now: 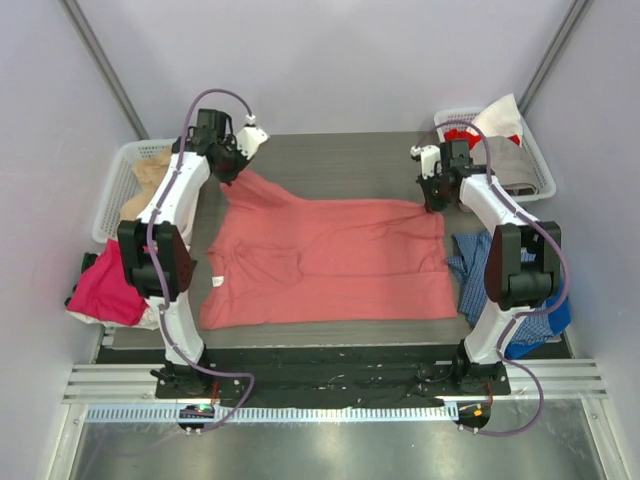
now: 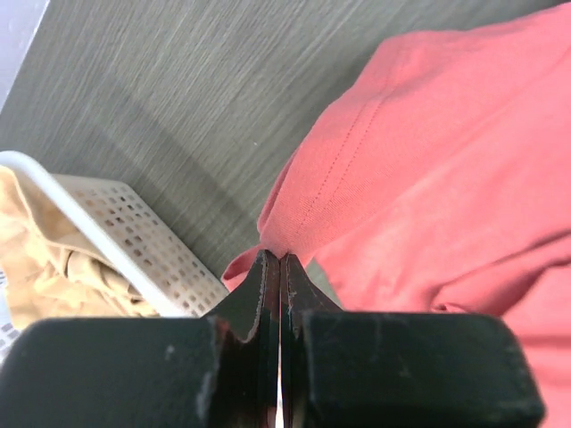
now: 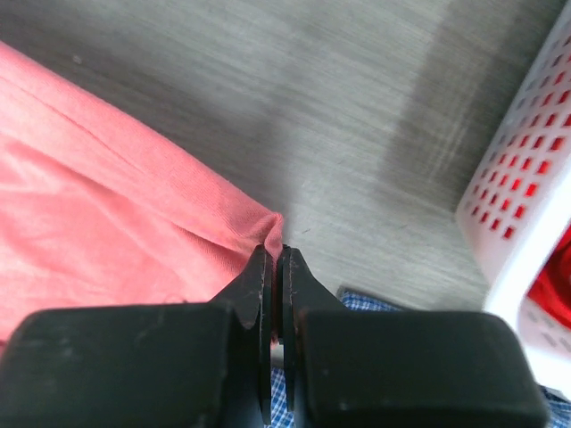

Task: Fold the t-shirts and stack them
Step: Fold the tshirt

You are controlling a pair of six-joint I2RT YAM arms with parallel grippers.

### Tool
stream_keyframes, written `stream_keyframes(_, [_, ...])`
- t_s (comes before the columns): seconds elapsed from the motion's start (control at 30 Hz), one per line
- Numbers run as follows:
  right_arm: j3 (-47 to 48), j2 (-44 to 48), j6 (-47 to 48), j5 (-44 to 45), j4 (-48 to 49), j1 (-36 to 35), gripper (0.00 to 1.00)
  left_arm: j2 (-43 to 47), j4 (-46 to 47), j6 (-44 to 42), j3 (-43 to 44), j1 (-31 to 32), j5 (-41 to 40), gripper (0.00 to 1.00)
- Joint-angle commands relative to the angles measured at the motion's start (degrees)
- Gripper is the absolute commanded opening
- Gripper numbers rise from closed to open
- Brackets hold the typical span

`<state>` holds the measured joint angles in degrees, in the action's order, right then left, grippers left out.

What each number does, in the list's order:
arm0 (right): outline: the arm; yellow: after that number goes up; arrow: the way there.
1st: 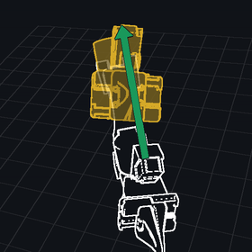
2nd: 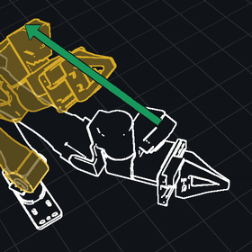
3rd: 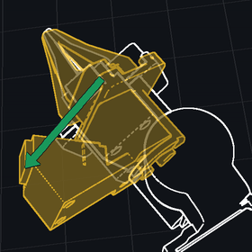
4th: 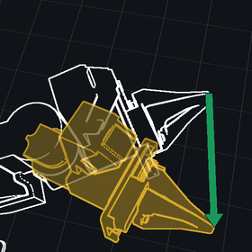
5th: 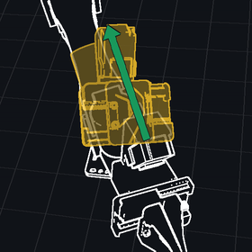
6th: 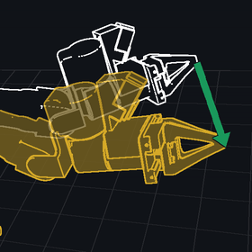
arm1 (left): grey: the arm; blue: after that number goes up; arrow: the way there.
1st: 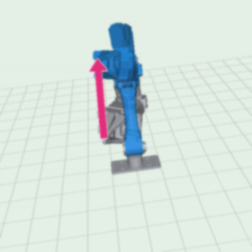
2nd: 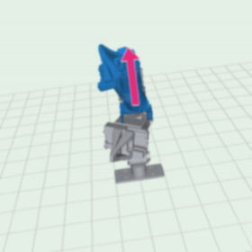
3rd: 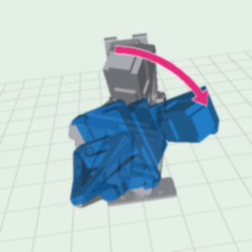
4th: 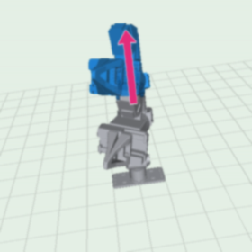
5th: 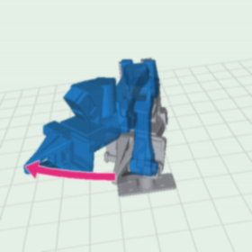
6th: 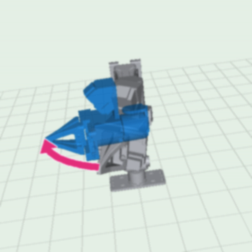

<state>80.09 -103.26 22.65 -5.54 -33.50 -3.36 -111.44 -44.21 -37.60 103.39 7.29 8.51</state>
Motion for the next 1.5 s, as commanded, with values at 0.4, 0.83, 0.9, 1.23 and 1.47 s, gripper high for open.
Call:
stream_keyframes(0.4, [-10.13,10.18,2.22,-1.05,-2.1,-2.27,0.01,15.01,-7.56,-0.8,-16.02,2.64,2.56,0.0])
stream_keyframes(0.83, [-17.95,15.9,7.14,2.29,-5.79,-2.53,0.01,21.43,-8.35,-1.15,-26.05,2.91,1.07,0.0])
stream_keyframes(0.9, [-18.92,15.9,7.49,2.64,-5.97,-2.45,0.01,22.23,-8.53,-1.33,-27.45,2.91,0.63,0.0])
stream_keyframes(1.23, [-23.4,16.34,8.46,3.08,-5.44,-2.45,0.01,26.18,-7.39,-1.24,-33.69,2.91,-0.69,0.0])
stream_keyframes(1.47, [-23.76,17.92,8.81,4.05,-6.06,-2.45,0.01,29.87,-9.93,-1.15,-33.08,2.91,-0.52,0.0])
